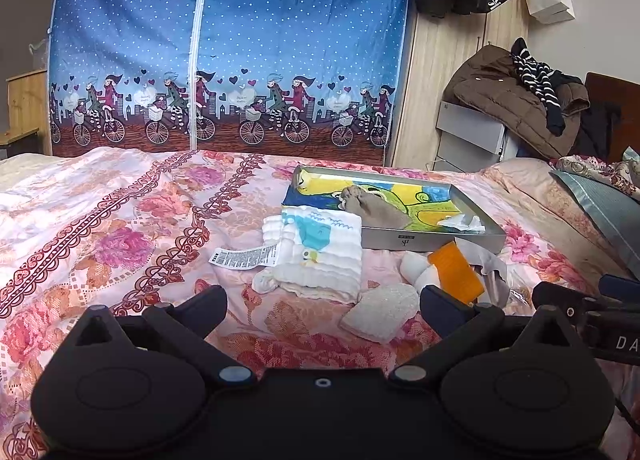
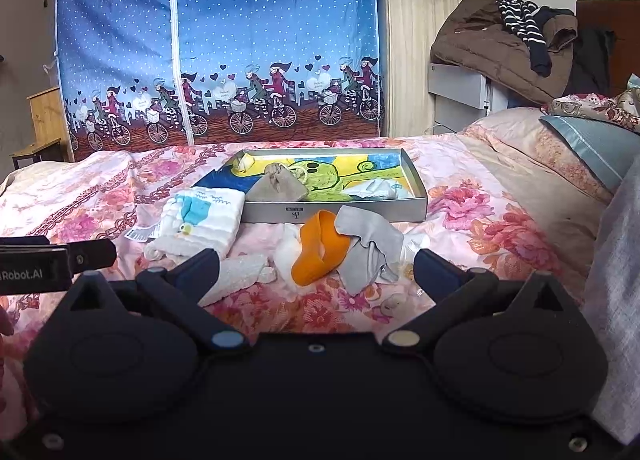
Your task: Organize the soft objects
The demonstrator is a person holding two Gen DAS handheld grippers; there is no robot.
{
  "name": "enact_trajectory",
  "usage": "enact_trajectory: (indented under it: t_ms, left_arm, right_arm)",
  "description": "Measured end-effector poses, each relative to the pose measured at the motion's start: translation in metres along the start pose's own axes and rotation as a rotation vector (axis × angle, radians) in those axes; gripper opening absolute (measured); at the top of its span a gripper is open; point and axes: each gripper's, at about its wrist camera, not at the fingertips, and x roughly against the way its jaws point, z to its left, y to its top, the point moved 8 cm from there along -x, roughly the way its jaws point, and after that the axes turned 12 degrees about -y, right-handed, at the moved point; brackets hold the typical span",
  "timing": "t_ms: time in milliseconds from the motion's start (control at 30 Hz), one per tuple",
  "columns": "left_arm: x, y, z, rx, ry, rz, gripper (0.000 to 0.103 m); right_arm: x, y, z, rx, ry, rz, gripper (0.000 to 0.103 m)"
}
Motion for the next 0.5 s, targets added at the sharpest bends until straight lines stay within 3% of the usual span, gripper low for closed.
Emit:
enact_trajectory:
  t_ms: [500]
  left_arm:
    - [-0.0002, -0.0005, -0.001, 0.0, -0.001, 0.002, 0.102]
  right_arm:
    - [0.0, -0.0009, 0.0023, 0.0, 0.003, 0.006, 0.103]
